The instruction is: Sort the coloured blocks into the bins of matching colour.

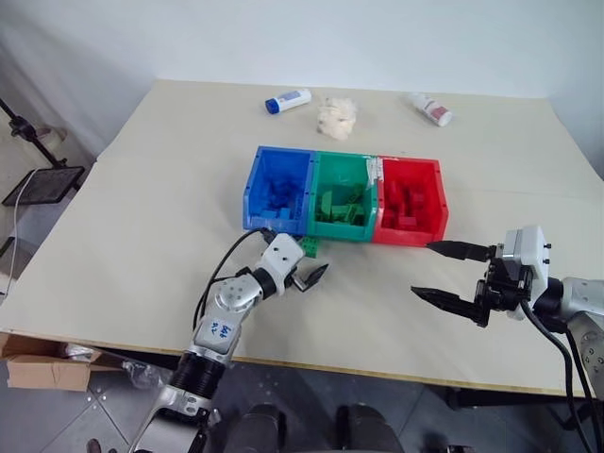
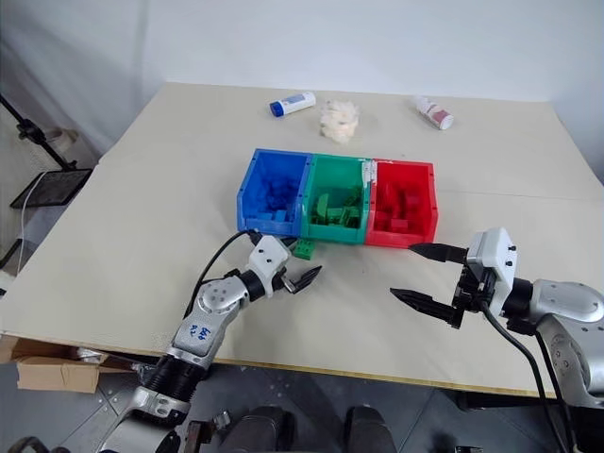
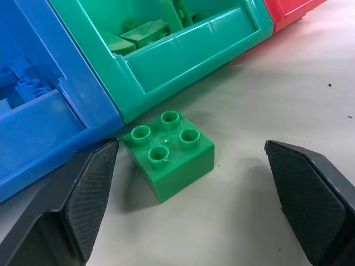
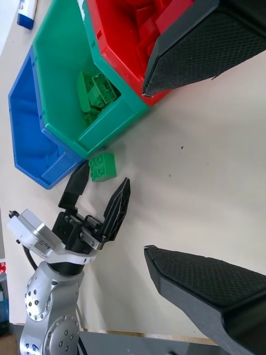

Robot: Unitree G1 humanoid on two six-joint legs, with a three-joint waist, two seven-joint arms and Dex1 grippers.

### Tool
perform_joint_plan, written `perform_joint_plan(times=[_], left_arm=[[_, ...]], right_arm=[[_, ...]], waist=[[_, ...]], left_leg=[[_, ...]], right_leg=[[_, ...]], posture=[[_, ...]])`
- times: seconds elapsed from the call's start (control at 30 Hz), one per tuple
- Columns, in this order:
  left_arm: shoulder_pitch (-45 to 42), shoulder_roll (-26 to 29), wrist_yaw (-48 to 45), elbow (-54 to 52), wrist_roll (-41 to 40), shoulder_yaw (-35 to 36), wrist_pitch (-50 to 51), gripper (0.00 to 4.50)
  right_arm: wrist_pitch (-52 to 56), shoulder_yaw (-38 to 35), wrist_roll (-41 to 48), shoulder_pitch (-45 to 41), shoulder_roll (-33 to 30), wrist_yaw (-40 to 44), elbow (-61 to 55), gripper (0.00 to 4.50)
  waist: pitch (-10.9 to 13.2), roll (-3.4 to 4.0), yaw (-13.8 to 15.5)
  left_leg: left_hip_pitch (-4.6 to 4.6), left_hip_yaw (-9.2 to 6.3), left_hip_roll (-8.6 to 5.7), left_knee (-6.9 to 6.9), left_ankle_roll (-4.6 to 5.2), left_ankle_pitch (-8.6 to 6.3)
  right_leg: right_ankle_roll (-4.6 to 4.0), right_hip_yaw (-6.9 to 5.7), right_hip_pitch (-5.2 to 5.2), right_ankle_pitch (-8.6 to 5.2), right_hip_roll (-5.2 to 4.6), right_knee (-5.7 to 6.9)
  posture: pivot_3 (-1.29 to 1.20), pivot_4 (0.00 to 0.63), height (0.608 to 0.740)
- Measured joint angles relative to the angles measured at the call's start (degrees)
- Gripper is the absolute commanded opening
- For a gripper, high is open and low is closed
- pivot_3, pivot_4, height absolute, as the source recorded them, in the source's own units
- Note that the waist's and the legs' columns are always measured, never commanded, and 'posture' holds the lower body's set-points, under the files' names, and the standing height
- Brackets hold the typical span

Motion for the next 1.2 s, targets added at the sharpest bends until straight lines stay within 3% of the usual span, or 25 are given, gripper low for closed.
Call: perform_joint_plan(times=[0.3,0.53,0.77,0.9,1.07,1.2], left_arm=[[1.39,1.00,-3.51,-2.19,-2.33,0.52,1.66,1.45],[2.50,3.08,-9.97,-7.91,-7.74,1.45,4.16,1.45],[-7.99,1.35,-10.17,-8.82,-10.17,3.02,5.60,1.45],[-16.41,-0.37,-8.96,0.02,-9.76,3.81,3.36,1.45],[-29.21,-2.25,-9.71,18.66,-7.87,3.96,-4.37,3.02],[-31.38,-1.96,-11.67,24.77,-7.67,4.01,-7.33,4.21]], right_arm=[[-0.01,-0.61,0.00,0.71,0.00,-0.25,-0.26,4.50],[-0.01,-2.47,0.04,1.74,0.01,-0.95,-0.39,4.50],[0.24,-4.92,2.42,1.97,2.11,-5.24,-3.54,4.50],[0.29,-5.91,3.12,3.18,3.05,-7.32,-5.17,4.50],[-0.09,-6.65,3.11,5.16,4.28,-9.03,-6.75,4.50],[-0.31,-6.67,3.10,5.63,4.68,-9.89,-7.02,4.50]], waist=[[0.00,0.00,0.05],[0.01,-0.01,-0.10],[0.03,-0.05,0.01],[0.07,-0.12,0.09],[0.26,-0.43,-0.10],[0.28,-0.46,-0.71]], left_leg=[[0.00,0.00,0.02,-0.16,0.00,0.00],[-0.01,0.02,0.04,-0.17,-0.01,0.01],[-0.02,0.02,0.03,-0.19,-0.01,0.00],[-0.02,0.05,0.02,-0.18,-0.01,0.01],[-0.02,0.19,0.02,-0.25,-0.01,0.00],[-0.01,0.27,0.04,-0.39,-0.01,0.01]], right_leg=[[0.00,-0.01,-0.05,0.00,0.01,-0.07],[0.00,0.01,-0.05,0.00,0.02,-0.12],[0.00,-0.01,-0.05,0.00,0.04,-0.14],[0.00,-0.02,-0.06,0.00,0.07,-0.11],[0.01,-0.04,-0.11,0.00,0.11,0.02],[0.03,-0.07,-0.20,0.01,0.12,0.07]], posture=[[0.00,0.150,0.740],[0.00,0.150,0.740],[0.00,0.150,0.740],[0.00,0.150,0.740],[0.00,0.150,0.740],[0.00,0.150,0.740]])
